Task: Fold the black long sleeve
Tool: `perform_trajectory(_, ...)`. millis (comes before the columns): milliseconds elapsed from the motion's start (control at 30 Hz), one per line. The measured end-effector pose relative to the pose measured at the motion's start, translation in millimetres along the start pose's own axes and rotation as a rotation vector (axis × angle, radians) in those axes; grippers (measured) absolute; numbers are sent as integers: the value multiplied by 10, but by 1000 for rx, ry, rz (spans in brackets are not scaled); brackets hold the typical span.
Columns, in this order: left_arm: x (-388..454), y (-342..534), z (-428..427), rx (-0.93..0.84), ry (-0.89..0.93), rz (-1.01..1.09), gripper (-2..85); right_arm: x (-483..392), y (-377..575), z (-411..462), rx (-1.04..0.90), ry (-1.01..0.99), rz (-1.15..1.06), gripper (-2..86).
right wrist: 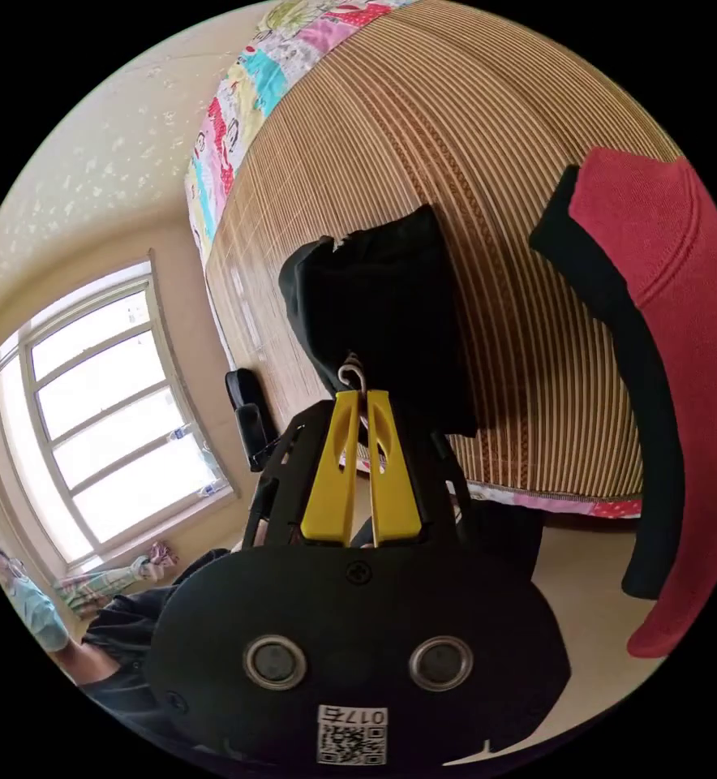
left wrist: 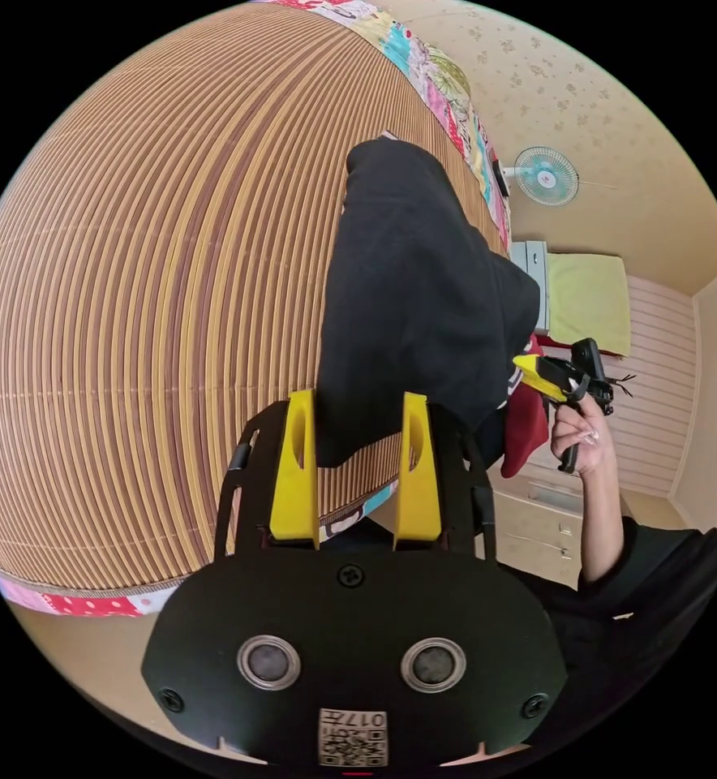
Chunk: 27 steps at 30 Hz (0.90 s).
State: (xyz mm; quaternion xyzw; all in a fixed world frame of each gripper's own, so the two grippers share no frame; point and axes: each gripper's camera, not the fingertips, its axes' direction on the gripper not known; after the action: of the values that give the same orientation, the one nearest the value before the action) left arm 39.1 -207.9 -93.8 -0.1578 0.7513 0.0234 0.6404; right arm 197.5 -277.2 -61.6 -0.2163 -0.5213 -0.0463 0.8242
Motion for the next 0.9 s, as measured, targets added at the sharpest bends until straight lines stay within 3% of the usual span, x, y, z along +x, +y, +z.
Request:
perform_trajectory(133,-65,22,3,-18,34,2,146,219,-49,-198,146,186,-42,25)
perform_trajectory(267,-59,23,59,-62,59,4,134,246,-69,-355,157,429,-84,39)
perform_trajectory(333,-25,27,78,-93,28,-4,110,195,49,-481,186,429,-144,63)
perform_trajectory(467,4,55,85,-139,45,-37,51,466,317,-624,118,190,-127,126)
perform_trajectory(533,22,92,15,-132,143,-82,46,746,470,-648,84,70,-2,145)
perform_trajectory(733,156,299,-169,-54,475,-210,40,1569,1122,-300,103,-541,320,228)
perform_trajectory(900,435,390,-298,-64,607,-216,39,1765,1223,72,278,-914,472,256)
